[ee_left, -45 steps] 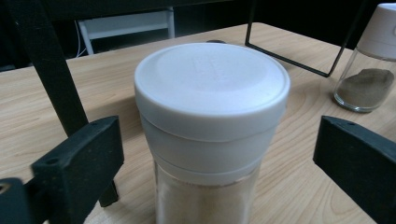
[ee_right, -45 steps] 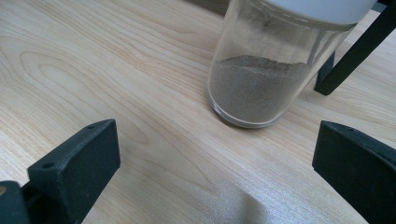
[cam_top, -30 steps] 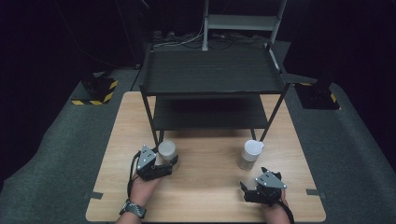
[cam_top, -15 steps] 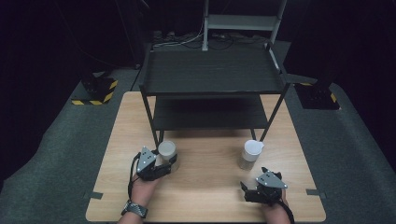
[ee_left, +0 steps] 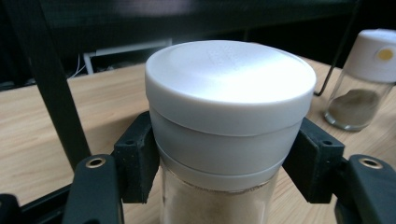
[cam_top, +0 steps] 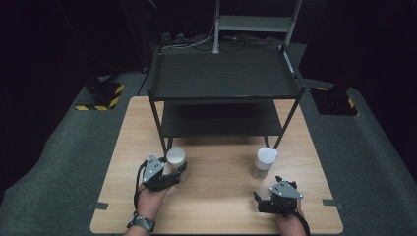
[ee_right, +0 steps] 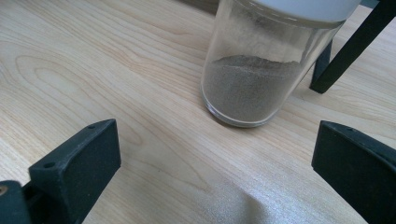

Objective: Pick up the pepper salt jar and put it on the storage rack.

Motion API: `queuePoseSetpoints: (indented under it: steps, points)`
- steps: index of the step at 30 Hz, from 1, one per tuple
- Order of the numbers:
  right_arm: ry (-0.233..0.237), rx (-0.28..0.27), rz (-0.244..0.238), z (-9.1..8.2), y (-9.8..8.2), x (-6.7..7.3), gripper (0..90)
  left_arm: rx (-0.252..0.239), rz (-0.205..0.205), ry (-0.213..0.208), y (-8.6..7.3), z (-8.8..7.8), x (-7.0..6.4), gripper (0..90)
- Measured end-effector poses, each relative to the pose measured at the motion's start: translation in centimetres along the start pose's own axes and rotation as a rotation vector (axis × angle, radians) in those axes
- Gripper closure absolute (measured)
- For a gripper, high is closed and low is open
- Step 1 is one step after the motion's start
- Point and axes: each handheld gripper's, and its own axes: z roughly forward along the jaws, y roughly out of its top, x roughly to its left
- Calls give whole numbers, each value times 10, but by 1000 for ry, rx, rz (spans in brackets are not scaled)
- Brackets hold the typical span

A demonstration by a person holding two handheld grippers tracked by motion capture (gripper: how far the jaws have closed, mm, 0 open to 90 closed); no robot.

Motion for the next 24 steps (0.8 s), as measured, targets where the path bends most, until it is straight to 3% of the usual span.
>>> queuePoseSetpoints:
  steps: [8, 17, 24]
  points:
    - [2, -2, 7, 0, 0, -1, 1, -56, -17, -32, 15, -11, -4, 348]
    - [3, -2, 7, 0, 0, -1, 1, -70, 12, -40, 38, -20, -11, 349]
    - [6, -3, 9, 0, -1, -2, 1, -103, -4, -60, 48, -25, -12, 348]
